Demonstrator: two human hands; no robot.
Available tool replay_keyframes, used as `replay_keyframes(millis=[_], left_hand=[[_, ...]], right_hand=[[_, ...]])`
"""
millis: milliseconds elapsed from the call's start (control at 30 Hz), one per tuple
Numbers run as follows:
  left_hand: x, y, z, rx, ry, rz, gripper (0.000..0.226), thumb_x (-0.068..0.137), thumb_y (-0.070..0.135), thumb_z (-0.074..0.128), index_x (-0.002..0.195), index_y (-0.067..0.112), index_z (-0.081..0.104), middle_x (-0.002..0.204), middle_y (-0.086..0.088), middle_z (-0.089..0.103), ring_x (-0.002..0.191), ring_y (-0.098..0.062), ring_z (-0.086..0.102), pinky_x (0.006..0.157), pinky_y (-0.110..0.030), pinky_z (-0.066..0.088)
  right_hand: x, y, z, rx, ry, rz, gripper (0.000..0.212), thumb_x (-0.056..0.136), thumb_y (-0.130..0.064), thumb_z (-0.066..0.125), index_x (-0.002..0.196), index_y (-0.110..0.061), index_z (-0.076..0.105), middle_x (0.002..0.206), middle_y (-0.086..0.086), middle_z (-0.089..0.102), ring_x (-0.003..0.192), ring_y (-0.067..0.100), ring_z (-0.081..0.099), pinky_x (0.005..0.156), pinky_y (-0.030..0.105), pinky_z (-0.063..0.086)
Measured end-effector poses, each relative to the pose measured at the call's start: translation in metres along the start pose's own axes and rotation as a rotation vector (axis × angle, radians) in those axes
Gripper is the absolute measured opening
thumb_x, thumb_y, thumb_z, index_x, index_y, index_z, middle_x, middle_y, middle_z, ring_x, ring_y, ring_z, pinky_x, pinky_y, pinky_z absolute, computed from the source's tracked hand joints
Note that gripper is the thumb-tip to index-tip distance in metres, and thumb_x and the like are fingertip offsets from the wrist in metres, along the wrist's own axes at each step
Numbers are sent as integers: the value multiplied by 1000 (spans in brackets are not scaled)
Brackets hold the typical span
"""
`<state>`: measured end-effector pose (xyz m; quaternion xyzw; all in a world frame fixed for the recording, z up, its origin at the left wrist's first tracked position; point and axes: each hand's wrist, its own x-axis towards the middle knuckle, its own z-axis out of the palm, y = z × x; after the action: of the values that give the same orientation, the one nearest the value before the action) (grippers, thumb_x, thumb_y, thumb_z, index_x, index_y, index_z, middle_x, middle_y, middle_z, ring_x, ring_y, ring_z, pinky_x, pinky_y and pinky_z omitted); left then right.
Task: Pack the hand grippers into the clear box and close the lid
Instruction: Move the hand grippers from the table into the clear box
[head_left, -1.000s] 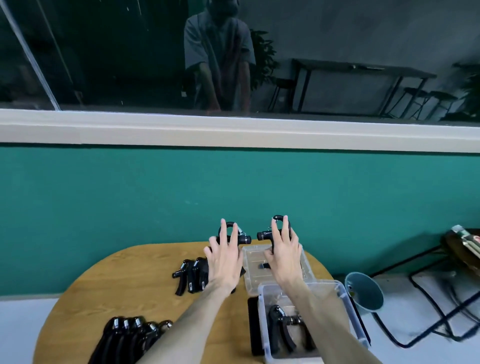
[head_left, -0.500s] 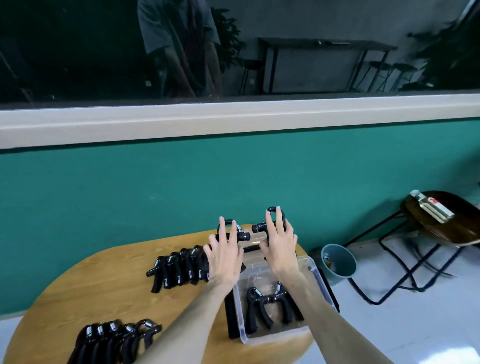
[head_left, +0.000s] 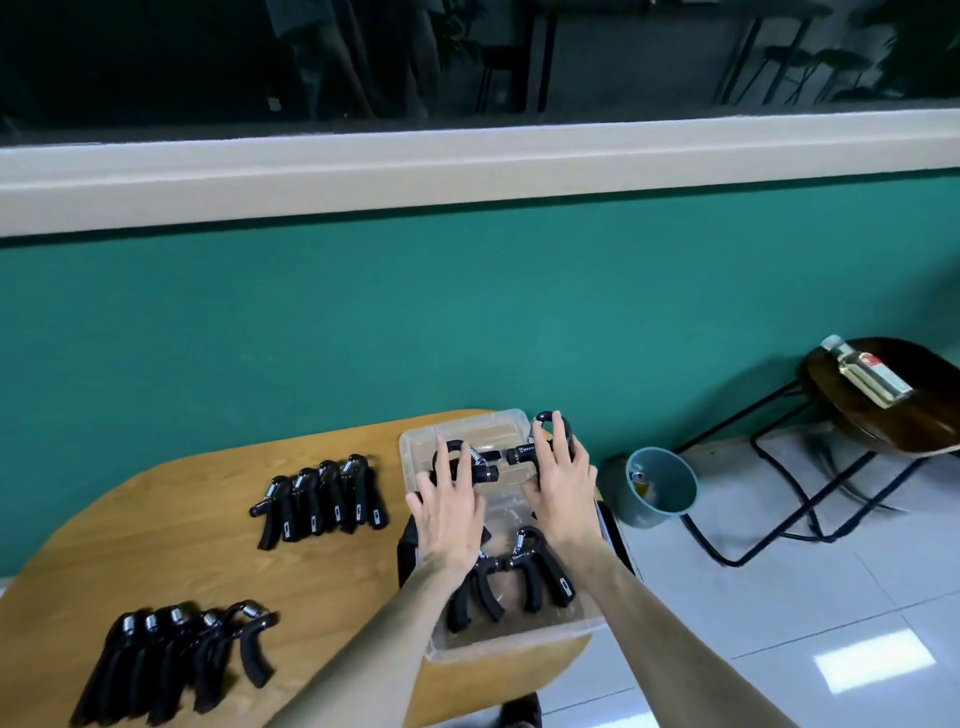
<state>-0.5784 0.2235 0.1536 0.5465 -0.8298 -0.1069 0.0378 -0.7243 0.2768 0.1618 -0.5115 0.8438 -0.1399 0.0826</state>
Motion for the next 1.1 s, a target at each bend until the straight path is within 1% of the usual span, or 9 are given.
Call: replay_keyframes(millis=[100,200,300,367,467,633,833,967,1100], left_hand=[[1,16,27,22,-33,-37,68,103,33,43,160,26,7,168,-9,-11,110,-28,39,90,-42,36],[-3,23,51,30,-71,-86,68,102,32,44,160,25,8,168,-10,-10,112,-30,39,92,-44,37],[-11,27,74,43,-116,-126,69,103,32,44,160,25,6,168,-10,-8,117,-31,37,97,-47,35],[-14,28,89,56,-148,-147,67,103,34,44,159,25,8,168,-9,-6,118,-31,38,96,-46,34],[-20,24,114,71,-180,-180,67,102,34,45,159,26,12,169,-8,-3,116,-31,40,90,-43,35],[-23,20,155,76,-266,-227,69,102,32,45,160,27,8,168,-6,-8,115,-29,40,88,-42,35],[-12,20,200,19,-291,-258,69,101,29,45,160,28,9,168,-6,-4,113,-28,37,82,-39,26],[-4,18,222,-11,-309,-288,69,102,27,46,160,27,9,168,-7,-2,116,-30,36,90,-43,32],[-8,6,244,-33,-336,-322,69,102,26,45,159,27,7,168,-8,-9,120,-32,35,97,-47,33]], right_hand=[[6,31,10,-7,-48,-34,81,86,-10,57,157,-19,20,166,8,4,137,42,29,98,57,38],[9,51,24,-1,-85,-42,78,87,-11,60,155,-18,23,166,9,6,134,44,31,99,56,37],[6,67,49,10,-164,-57,79,87,-13,63,155,-17,24,166,10,6,133,47,31,104,61,34],[4,74,67,14,-225,-55,80,89,-15,61,157,-19,19,166,7,0,137,47,26,106,64,31],[-2,82,91,20,-305,-57,78,91,-20,58,157,-21,15,167,3,-4,141,46,18,107,64,30],[-18,99,124,47,-429,-24,78,92,-20,52,158,-23,11,166,3,-6,124,42,34,104,54,32],[-14,112,155,100,-516,6,78,93,-14,51,158,-24,9,166,0,-11,133,43,25,109,57,23],[-11,119,181,129,-508,13,78,89,-14,54,157,-21,15,167,2,-6,131,42,28,107,54,28],[-15,120,208,129,-532,-12,80,91,-12,54,158,-20,11,166,2,-10,133,42,25,108,56,27]])
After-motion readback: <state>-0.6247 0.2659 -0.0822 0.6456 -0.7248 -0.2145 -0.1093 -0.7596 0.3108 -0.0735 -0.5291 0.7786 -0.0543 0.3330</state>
